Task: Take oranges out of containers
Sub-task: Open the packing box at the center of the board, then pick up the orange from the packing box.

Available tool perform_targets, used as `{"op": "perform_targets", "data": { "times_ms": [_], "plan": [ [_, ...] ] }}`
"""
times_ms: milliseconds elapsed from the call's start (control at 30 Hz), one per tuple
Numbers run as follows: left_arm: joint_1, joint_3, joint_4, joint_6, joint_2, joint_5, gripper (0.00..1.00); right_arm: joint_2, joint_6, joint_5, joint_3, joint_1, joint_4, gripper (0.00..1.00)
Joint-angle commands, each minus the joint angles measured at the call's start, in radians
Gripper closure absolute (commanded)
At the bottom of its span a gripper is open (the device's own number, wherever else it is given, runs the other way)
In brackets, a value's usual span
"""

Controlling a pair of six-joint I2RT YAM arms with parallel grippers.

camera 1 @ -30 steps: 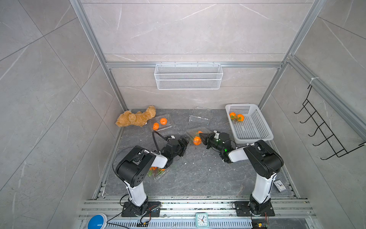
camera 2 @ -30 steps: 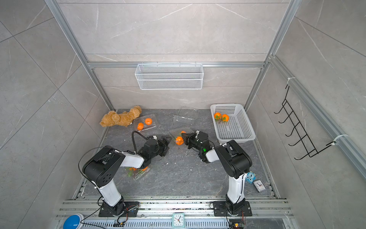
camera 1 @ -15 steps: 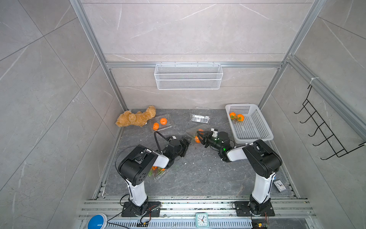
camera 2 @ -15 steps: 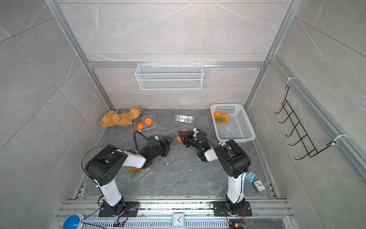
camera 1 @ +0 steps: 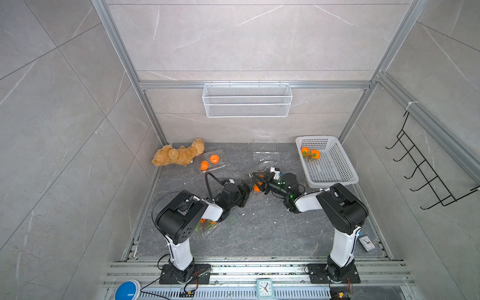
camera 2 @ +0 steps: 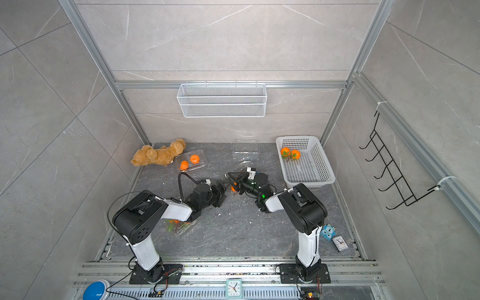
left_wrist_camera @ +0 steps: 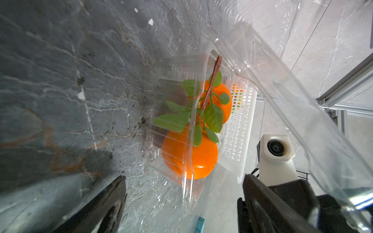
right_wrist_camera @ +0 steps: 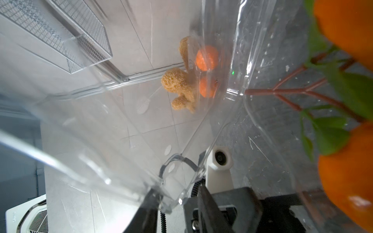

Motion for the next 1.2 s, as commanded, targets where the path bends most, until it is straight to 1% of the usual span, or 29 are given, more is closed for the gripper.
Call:
{"op": "perform_targets", "data": {
  "times_ms": [0, 133, 267, 333, 400, 467, 533, 567, 633, 700, 733, 800, 900, 967, 1167],
  "plan": [
    [0.027, -0.029, -0.017, 0.037, -0.087, -0.003, 0.08, -0.040, -0.064, -0.028, 0.032, -0.008, -0.045, 0.62],
    [0.076, -0.052, -0.087, 0.062, -0.155, 0.017, 0.07, -0.078, -0.118, -0.046, 0.052, -0.022, -0.115, 0.56],
    [0.113, -0.038, -0.199, 0.118, -0.224, 0.039, 0.07, -0.121, -0.191, -0.072, 0.084, -0.039, -0.221, 0.45],
    [0.126, -0.015, -0.273, 0.156, -0.257, 0.048, 0.07, -0.149, -0.253, -0.088, 0.106, -0.047, -0.314, 0.41],
    [0.137, 0.010, -0.353, 0.196, -0.293, 0.048, 0.06, -0.185, -0.335, -0.093, 0.132, -0.053, -0.433, 0.33],
    [0.147, 0.036, -0.422, 0.230, -0.323, 0.052, 0.06, -0.222, -0.446, -0.090, 0.174, -0.056, -0.602, 0.26],
    [0.160, 0.063, -0.485, 0.255, -0.349, 0.063, 0.05, -0.262, -0.616, -0.054, 0.246, -0.054, -0.855, 0.20],
    [0.165, 0.075, -0.512, 0.262, -0.359, 0.068, 0.05, -0.272, -0.696, -0.029, 0.280, -0.051, -0.962, 0.19],
    [0.173, 0.097, -0.552, 0.279, -0.376, 0.080, 0.04, -0.279, -0.856, 0.041, 0.368, -0.041, -1.190, 0.19],
    [0.177, 0.119, -0.590, 0.277, -0.377, 0.103, 0.02, -0.261, -1.024, 0.158, 0.490, -0.008, -1.434, 0.20],
    [0.181, 0.122, -0.586, 0.260, -0.371, 0.126, 0.02, -0.242, -1.088, 0.202, 0.540, 0.010, -1.519, 0.21],
    [0.186, 0.113, -0.540, 0.221, -0.353, 0.171, 0.01, -0.205, -1.163, 0.265, 0.611, 0.038, -1.634, 0.24],
    [0.187, 0.088, -0.481, 0.171, -0.341, 0.197, 0.01, -0.142, -1.233, 0.346, 0.699, 0.081, -1.750, 0.31],
    [0.187, 0.075, -0.468, 0.164, -0.344, 0.192, 0.01, -0.101, -1.259, 0.393, 0.740, 0.113, -1.795, 0.33],
    [0.188, 0.027, -0.406, 0.134, -0.342, 0.199, 0.01, 0.044, -1.283, 0.483, 0.841, 0.180, -1.861, 0.41]
  ]
}}
